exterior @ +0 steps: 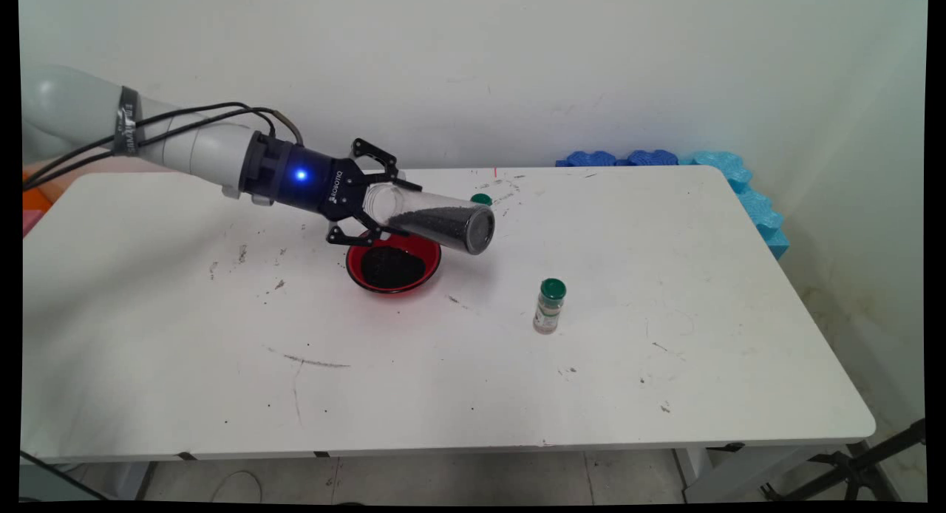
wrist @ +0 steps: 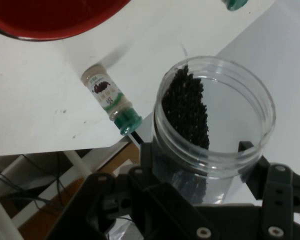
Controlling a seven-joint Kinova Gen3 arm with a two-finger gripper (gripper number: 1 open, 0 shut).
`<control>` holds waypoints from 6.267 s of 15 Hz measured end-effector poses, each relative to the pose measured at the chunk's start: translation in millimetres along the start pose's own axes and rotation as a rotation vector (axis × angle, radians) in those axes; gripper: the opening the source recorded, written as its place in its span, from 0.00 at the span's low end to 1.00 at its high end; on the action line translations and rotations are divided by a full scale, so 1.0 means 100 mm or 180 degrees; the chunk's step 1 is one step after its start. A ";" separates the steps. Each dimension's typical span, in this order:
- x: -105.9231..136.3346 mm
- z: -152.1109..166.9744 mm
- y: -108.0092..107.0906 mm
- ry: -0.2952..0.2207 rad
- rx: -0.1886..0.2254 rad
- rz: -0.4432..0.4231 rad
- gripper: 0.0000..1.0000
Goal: Pour the black seasoning powder in the red bowl, then place the picked object on the table
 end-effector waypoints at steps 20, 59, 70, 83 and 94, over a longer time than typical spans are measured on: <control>0.00 0.08 -0.16 -0.0128 -0.0257 -0.0633 0.00; -0.38 -0.13 0.52 0.0226 0.0449 0.3950 0.00; -0.98 -0.32 0.76 0.0249 0.0670 0.5772 0.00; -1.48 -0.46 0.87 0.0307 0.0752 0.6715 0.00; -1.70 -0.49 0.56 0.0158 0.0797 0.6955 0.00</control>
